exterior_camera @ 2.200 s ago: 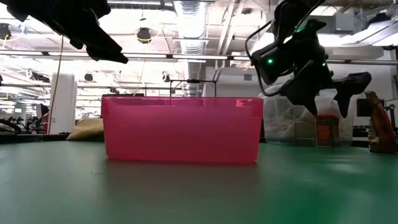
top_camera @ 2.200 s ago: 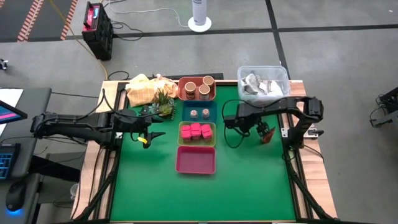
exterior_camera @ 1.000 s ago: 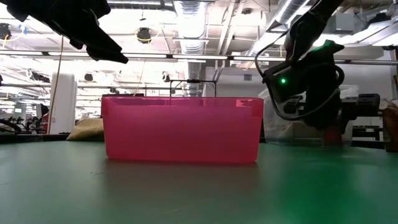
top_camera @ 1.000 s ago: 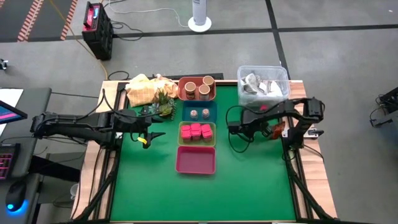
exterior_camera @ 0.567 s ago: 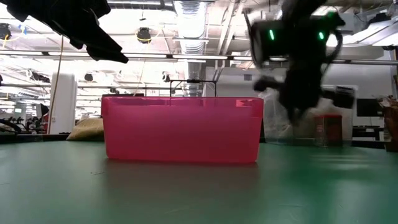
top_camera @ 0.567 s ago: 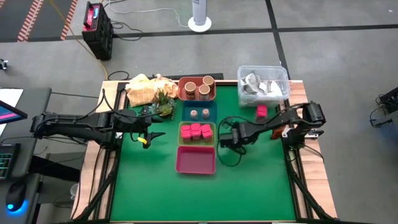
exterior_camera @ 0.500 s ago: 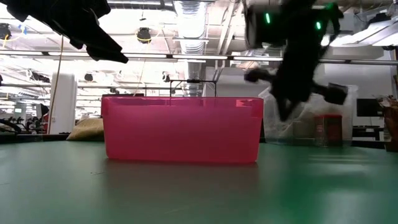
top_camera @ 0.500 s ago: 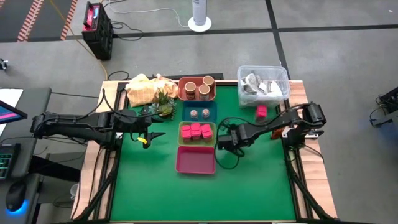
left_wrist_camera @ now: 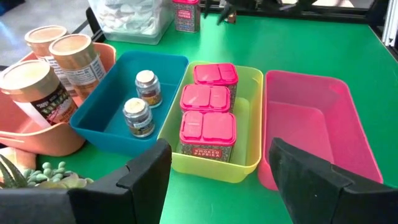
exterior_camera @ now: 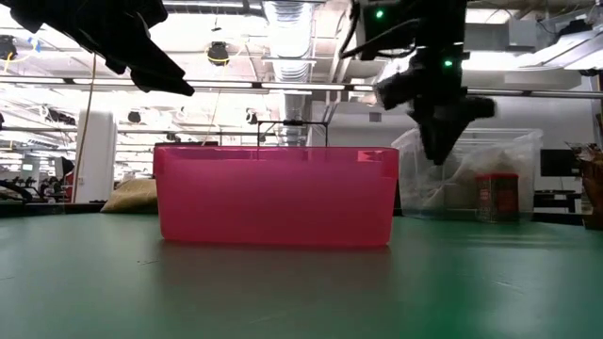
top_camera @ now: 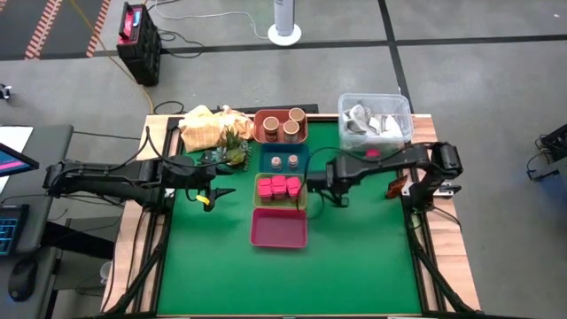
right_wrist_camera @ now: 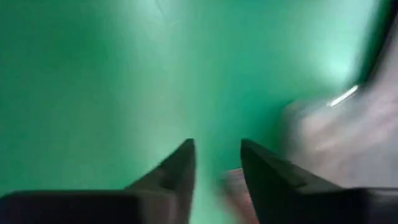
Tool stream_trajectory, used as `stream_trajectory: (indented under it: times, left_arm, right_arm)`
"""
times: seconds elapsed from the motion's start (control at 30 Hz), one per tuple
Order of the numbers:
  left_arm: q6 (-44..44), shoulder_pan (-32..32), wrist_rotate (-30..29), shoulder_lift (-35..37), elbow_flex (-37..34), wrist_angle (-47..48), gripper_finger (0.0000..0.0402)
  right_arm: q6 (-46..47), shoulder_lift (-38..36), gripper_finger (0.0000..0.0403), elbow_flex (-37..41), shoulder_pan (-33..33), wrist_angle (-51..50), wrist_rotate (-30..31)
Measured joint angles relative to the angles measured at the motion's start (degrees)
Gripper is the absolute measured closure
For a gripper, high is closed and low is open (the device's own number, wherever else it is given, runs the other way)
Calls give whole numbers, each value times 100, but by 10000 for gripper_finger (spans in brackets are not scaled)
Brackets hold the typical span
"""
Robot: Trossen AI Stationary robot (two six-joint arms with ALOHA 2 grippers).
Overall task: Sort spices by type
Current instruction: Put the red spice can into the yellow bin
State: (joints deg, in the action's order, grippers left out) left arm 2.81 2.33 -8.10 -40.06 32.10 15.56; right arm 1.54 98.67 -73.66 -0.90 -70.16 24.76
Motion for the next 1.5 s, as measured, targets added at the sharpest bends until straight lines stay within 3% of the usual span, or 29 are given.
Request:
stream_trajectory:
  times: [0.1,0.2,0.4,0.53,0.73,0.87,1.2,1.5]
  left_arm:
    - [-2,0,26,1,0,2,146]
    - [-14,0,38,1,0,2,146]
    - [-119,-152,37,1,0,46,146]
    - [-308,-271,39,1,0,19,146]
    - [-467,-420,39,1,0,19,146]
    - [-582,-439,40,1,0,18,146]
    - [-666,-437,39,1,0,19,146]
    - [-575,-437,86,1,0,55,146]
  right_arm:
    - [1725,0,186,-31,338,-120,-952]
    - [2865,0,135,4,451,-255,-1050]
    - [4658,-289,84,8,-51,-796,233]
    - [5947,-826,77,129,-407,-801,549]
    - [8234,-1885,76,1264,-1032,-562,1244]
    - [9435,-2369,76,1969,-1264,-582,1353]
    - [9555,-2564,76,2242,-512,-706,1275]
    - [8055,-2564,30,2242,698,-116,1002]
